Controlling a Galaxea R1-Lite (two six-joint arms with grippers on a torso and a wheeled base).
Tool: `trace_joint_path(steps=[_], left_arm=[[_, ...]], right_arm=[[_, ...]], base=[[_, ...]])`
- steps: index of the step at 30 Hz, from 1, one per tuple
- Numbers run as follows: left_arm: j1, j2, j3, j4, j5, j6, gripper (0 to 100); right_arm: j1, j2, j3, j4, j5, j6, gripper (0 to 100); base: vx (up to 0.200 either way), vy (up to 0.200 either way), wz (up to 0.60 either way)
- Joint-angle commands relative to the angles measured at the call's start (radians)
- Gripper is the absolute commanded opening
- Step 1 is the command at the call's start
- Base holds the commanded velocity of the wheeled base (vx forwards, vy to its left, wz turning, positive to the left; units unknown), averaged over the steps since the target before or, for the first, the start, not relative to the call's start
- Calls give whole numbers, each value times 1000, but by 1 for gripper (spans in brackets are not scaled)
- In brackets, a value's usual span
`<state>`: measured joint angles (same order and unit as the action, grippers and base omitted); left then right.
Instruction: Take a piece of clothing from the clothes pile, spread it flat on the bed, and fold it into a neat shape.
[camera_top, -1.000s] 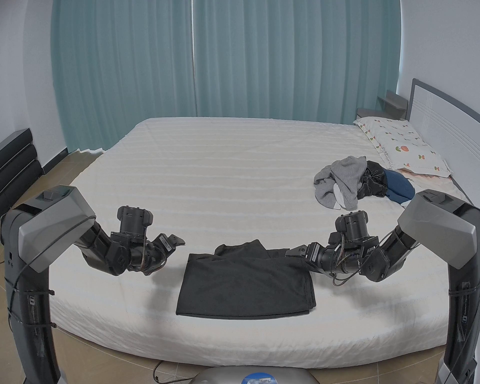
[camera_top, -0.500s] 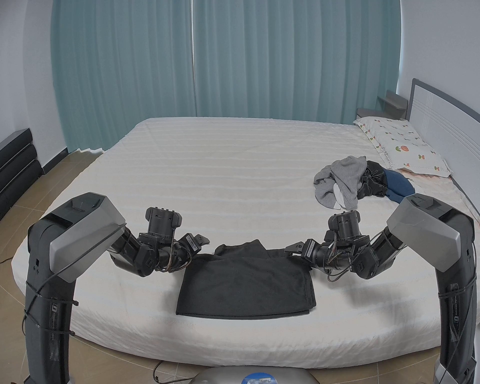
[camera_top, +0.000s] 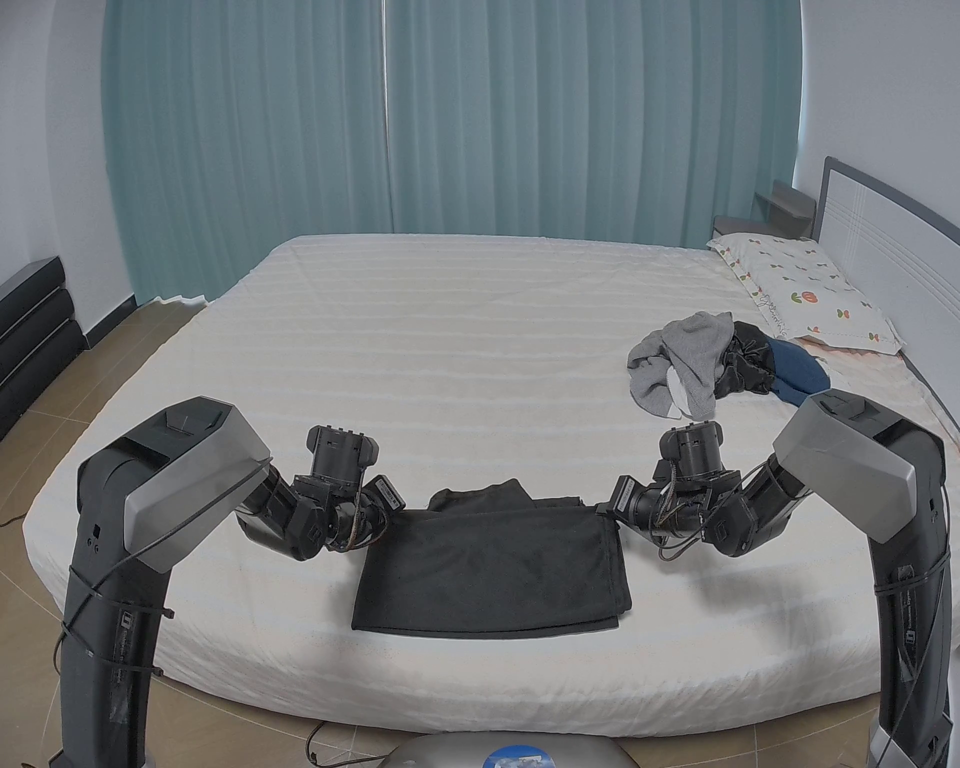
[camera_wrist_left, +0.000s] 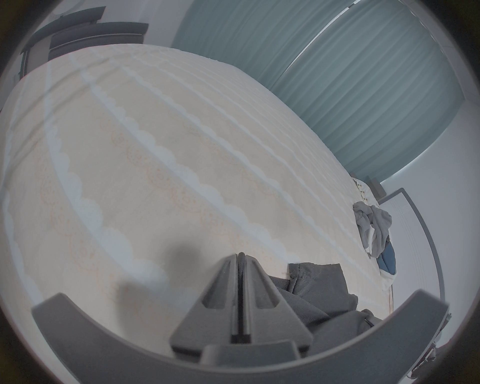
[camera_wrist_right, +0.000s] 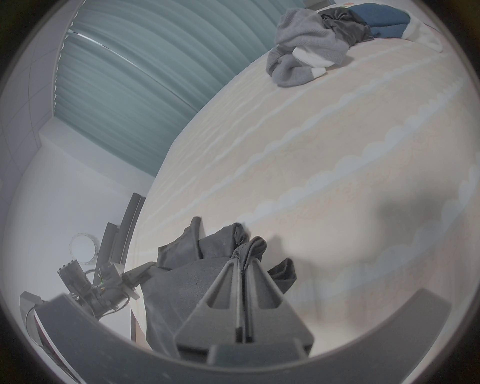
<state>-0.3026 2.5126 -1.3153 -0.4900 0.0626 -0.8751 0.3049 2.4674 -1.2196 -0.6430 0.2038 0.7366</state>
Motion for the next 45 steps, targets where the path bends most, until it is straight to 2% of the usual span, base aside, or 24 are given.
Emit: trace_joint_path(steps=[1,14,15,16,22,27,30,35,44,45], left_arm=[[3,0,1,-2,22,-24,0],[8,-1,2,1,22,-28,0],[8,-1,2,2,20,-28,0],[8,-3,2,2,20,-28,100],[16,-14,8,-1,19,-41,100],[53,-74,59,-4,6,-99,100],[82,-136,133,-7,-43,-104,100],[118,-213,229,-7,-106,-119,100],[135,-235,369,-75,-127,-137,100],[135,-236,372,-87,-127,-143,100]], right_arm=[[-12,-10,-12,-1,-9,4,0],[0,7,-17,0,-12,20,0],[0,8,-17,0,-11,20,100],[2,11,-17,0,-11,20,100],[2,-22,8,-1,-9,26,100],[8,-150,221,-15,51,12,100],[17,-189,339,-92,78,10,100],[54,-202,466,-161,78,-8,100],[82,-202,485,-159,77,-16,100],[82,-203,491,-158,74,-16,0]], base=[[0,0,0],[0,0,0],[0,0,0],[0,0,0],[0,0,0],[0,0,0],[0,0,0],[0,0,0],[0,0,0],[0,0,0]])
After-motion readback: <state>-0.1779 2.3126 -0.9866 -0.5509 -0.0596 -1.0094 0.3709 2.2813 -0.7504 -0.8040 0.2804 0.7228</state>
